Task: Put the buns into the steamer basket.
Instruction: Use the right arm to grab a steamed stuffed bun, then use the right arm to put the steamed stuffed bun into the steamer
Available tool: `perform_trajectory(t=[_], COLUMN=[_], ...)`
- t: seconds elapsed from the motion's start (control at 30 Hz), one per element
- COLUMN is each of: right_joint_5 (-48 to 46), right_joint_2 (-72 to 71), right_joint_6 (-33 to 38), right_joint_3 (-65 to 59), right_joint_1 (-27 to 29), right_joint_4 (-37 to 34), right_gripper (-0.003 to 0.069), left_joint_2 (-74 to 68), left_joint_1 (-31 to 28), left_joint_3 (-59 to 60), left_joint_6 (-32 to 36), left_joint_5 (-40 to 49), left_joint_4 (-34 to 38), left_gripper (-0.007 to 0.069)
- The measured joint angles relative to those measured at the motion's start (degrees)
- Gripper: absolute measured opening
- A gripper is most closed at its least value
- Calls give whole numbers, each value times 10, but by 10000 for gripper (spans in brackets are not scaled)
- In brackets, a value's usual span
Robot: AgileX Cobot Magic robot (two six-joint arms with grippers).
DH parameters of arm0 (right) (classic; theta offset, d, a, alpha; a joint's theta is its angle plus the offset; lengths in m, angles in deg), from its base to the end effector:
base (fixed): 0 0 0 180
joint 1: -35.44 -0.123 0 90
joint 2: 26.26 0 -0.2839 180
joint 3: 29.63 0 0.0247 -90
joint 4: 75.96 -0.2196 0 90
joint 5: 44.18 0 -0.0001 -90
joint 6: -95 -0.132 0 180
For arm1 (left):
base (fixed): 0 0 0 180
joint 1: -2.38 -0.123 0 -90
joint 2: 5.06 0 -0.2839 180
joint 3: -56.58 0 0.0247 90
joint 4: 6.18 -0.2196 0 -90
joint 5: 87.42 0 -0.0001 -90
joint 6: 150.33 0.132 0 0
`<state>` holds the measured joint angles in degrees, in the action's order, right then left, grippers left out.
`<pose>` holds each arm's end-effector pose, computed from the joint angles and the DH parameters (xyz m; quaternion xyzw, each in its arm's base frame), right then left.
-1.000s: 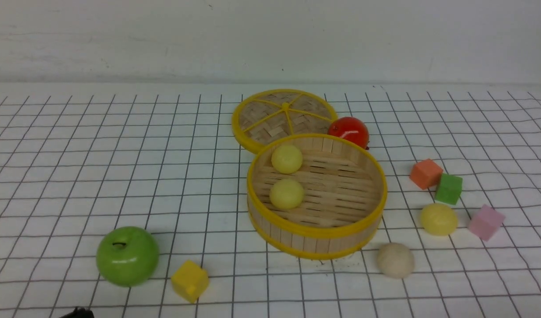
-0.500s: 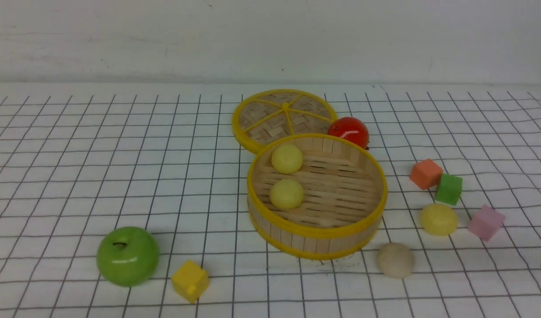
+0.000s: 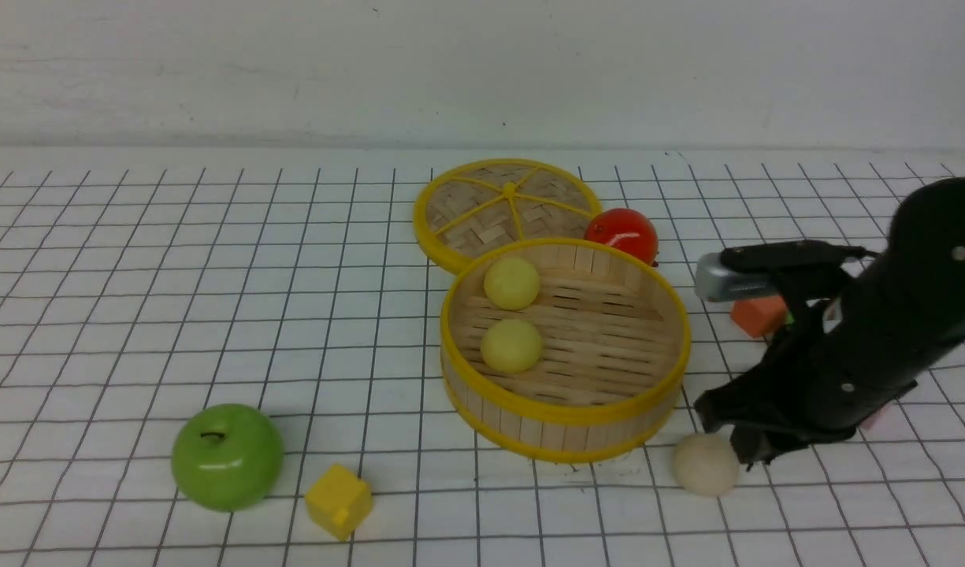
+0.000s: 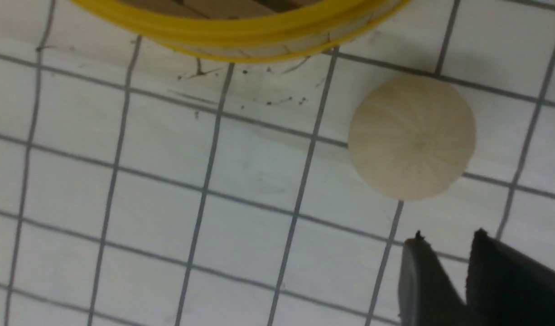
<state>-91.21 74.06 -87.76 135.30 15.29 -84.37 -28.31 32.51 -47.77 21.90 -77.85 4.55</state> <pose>0.2768 0.1166 0.2055 -0.1083 0.9805 0.0897 0.1373 0.0716 -0.0463 0.1840 0.0922 0.8053 -0.2519 0.5288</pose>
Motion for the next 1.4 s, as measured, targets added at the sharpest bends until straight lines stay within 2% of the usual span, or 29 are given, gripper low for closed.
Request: perform_trajectory(t=[0.17, 0.33, 0.5, 0.7, 0.77, 0.97, 1.13, 1.23, 1.4], right_joint_5=[25, 54, 71, 86, 86, 67, 26, 17, 92], right_joint_2=[60, 78, 95, 110, 111, 99, 50, 4, -1], right_joint_6=[-11, -11, -12, -13, -13, -8, -7, 12, 73], right_joint_3=[24, 30, 31, 31, 31, 31, 37, 63, 99], right_joint_1=[0, 0, 0, 0, 0, -1, -4, -4, -5], right_joint_4=[4, 8, 15, 17, 17, 22, 12, -22, -91], right_gripper=[326, 347, 312, 204, 188, 23, 10, 10, 15], left_joint_2=[0, 0, 0, 0, 0, 0, 0, 0, 0], left_joint_1=[0, 0, 0, 0, 0, 0, 0, 0, 0], left_joint_3=[0, 0, 0, 0, 0, 0, 0, 0, 0], left_joint_6=[0, 0, 0, 0, 0, 0, 0, 0, 0], left_joint_5=[0, 0, 0, 0, 0, 0, 0, 0, 0], left_joint_4=[0, 0, 0, 0, 0, 0, 0, 0, 0], left_gripper=[-11, -11, -11, -2, -2, 4, 7, 11, 11])
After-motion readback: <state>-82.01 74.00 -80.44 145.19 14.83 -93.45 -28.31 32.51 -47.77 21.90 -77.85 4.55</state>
